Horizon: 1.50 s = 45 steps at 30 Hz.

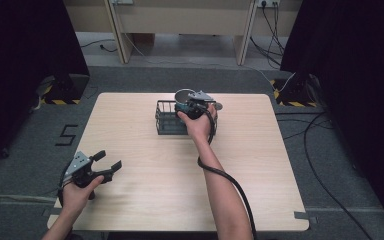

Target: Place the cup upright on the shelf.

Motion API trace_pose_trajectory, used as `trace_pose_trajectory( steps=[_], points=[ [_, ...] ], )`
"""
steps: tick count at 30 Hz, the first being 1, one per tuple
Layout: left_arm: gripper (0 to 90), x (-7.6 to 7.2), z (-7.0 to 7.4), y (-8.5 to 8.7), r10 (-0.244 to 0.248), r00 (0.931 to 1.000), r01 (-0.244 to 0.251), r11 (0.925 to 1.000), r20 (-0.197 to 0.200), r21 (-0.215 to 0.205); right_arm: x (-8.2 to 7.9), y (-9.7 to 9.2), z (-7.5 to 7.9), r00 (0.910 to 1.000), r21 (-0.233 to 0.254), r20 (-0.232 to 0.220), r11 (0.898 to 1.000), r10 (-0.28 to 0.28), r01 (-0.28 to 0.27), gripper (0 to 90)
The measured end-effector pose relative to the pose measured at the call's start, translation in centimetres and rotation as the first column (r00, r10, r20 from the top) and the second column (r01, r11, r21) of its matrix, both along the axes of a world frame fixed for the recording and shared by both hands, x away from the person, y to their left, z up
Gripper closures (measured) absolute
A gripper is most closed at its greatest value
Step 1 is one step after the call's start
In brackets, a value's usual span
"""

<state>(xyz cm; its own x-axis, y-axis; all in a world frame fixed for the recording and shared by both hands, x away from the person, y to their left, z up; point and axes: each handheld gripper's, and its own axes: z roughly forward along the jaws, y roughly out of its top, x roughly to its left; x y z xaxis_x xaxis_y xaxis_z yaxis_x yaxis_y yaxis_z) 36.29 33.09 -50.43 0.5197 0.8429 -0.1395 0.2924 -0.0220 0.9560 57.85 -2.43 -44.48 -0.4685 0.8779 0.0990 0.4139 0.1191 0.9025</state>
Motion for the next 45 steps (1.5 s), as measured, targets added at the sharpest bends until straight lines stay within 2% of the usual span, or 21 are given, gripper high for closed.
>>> trace_pose_trajectory(
  steps=[7,14,45],
  points=[
    [14.6,0.0,0.0,0.0,-0.001,1.0,0.001,1.0,0.0,-0.001,-0.1,0.0,0.1,0.9999,-0.007,-0.009,1.0,0.008,-0.008,15.3],
    [14.6,0.0,0.0,0.0,-0.001,1.0,0.001,1.0,0.0,0.0,-0.5,-0.1,0.1,0.9999,0.015,-0.015,1.0,-0.004,0.004,15.1],
    [14.6,0.0,0.0,-0.2,-0.005,1.0,0.005,1.0,0.0,0.003,-2.6,-1.0,0.3,0.9998,0.032,-0.01,0.999,-0.017,0.018,15.4]
  ],
)
